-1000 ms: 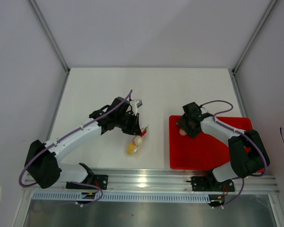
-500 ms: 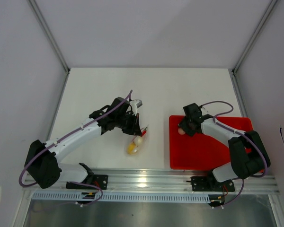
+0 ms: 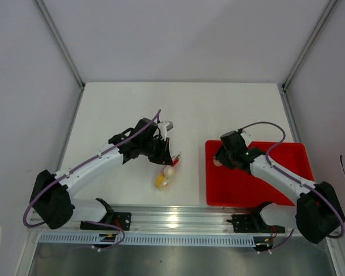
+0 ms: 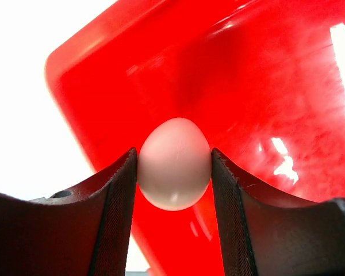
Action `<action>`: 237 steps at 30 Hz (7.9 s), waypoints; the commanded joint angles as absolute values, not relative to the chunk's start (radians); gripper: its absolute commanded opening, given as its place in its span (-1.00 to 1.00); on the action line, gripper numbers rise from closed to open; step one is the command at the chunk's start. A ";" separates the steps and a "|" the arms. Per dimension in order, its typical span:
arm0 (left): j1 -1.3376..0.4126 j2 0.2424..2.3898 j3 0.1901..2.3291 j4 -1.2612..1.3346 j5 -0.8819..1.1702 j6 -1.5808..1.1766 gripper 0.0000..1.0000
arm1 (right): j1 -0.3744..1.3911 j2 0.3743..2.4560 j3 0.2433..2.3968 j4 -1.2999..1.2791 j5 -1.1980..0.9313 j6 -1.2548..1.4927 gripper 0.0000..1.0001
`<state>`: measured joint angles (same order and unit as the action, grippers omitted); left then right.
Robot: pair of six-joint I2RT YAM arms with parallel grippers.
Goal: Place the food in the zip-top bag and seal the zipper
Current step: Pick up the fake food from the bin, then place the fake food in the zipper food storage bag, then zip the zipper food storage bag at the center of the board.
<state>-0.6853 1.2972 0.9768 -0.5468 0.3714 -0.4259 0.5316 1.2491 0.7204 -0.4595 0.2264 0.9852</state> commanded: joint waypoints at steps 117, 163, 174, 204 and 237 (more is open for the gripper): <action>-0.715 1.226 0.859 -0.264 0.727 -0.644 -0.99 | 1.207 1.012 0.773 -0.274 0.396 0.614 0.67; -0.715 1.134 0.858 -0.193 0.466 -0.925 -0.99 | 1.454 1.184 0.923 -0.379 0.764 0.831 -0.29; -0.715 1.105 0.836 -0.196 0.443 -0.897 -0.99 | 1.437 1.158 0.934 -0.445 0.749 0.801 -1.00; -0.670 0.841 0.724 -0.308 0.229 -0.627 0.51 | 1.164 0.968 0.882 -0.566 0.057 0.394 -1.00; -0.831 1.034 0.808 -0.353 0.324 -0.594 -0.14 | 1.218 1.054 0.894 -0.511 0.064 0.348 -1.00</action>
<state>-0.8047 1.0069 0.8192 -0.3981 0.3042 -0.5785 1.2083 1.0569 0.8631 -0.5587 0.0448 0.3611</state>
